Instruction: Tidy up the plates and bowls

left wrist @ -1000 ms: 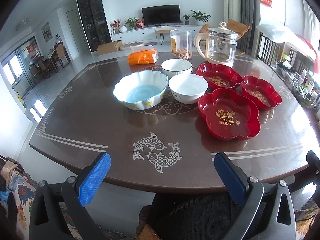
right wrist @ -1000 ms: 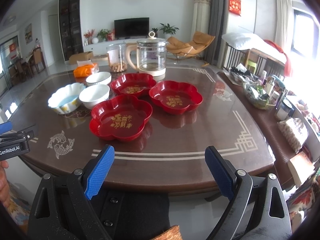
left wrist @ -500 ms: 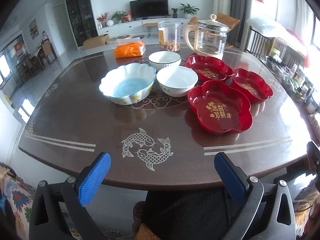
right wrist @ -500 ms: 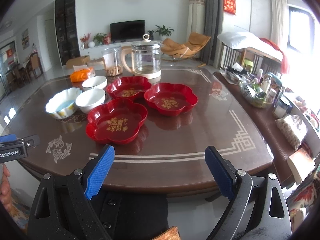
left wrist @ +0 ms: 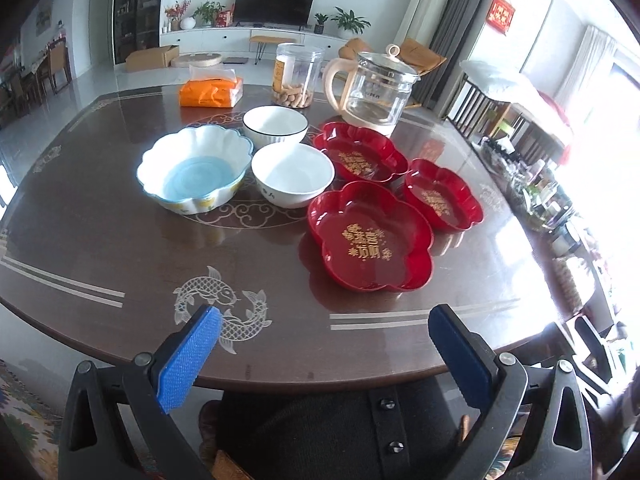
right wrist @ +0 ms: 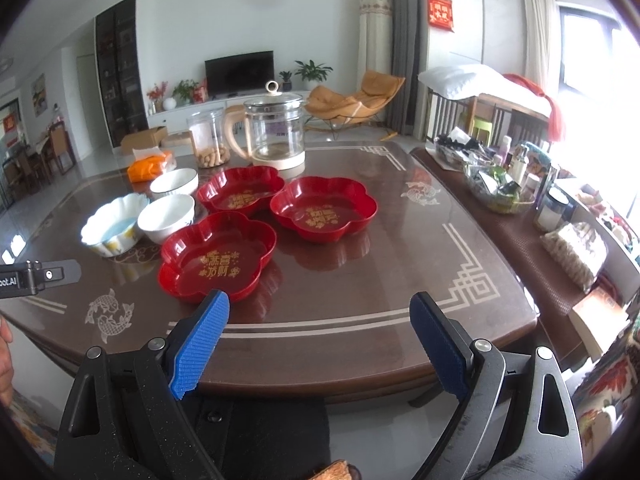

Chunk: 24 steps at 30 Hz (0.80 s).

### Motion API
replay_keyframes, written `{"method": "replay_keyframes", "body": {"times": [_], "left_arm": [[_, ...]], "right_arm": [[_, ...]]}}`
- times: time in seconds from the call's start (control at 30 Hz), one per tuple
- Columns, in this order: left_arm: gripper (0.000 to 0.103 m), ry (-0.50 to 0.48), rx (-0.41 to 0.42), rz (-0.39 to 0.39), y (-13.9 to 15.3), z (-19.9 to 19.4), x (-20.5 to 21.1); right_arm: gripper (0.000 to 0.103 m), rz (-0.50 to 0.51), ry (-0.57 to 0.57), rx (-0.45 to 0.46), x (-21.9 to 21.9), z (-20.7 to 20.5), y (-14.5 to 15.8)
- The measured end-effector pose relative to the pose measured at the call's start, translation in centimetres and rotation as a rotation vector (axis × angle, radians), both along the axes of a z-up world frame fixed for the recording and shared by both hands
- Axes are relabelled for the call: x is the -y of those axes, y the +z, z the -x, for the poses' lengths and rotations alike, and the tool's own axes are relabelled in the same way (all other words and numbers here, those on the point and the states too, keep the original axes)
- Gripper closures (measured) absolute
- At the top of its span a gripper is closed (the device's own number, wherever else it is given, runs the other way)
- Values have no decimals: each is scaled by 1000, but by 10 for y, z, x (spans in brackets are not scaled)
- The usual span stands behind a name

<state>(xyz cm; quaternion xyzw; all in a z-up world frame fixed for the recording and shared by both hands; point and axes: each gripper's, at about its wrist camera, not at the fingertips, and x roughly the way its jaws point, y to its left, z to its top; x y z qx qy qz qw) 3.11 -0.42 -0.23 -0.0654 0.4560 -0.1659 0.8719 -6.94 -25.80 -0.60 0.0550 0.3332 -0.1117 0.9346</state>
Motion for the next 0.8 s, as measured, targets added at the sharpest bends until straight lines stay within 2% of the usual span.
{"method": "replay_keyframes", "body": {"times": [0.07, 0.13, 0.27, 0.33, 0.4, 0.6, 0.67, 0.8], "left_arm": [[0, -9, 8, 46, 3, 1, -1], [0, -21, 8, 46, 3, 1, 2], [0, -49, -40, -15, -4, 0, 9], [0, -46, -5, -78, -2, 3, 13], [0, -35, 40, -107, 3, 6, 12], [0, 14, 34, 22, 5, -2, -8], [0, 37, 36, 19, 4, -3, -10], [0, 21, 18, 16, -4, -2, -9]], "right_arm": [[9, -8, -2, -5, 2, 0, -2], [9, -10, -3, -4, 3, 0, -4], [9, -13, -2, 1, 3, 0, -3], [9, -13, -3, 2, 3, 0, -3], [9, -14, -6, 3, 4, 0, -2], [9, -16, -5, 5, 5, 1, -2], [9, -14, -5, 4, 5, 1, -2], [9, -13, -3, 2, 4, 1, -1]]}}
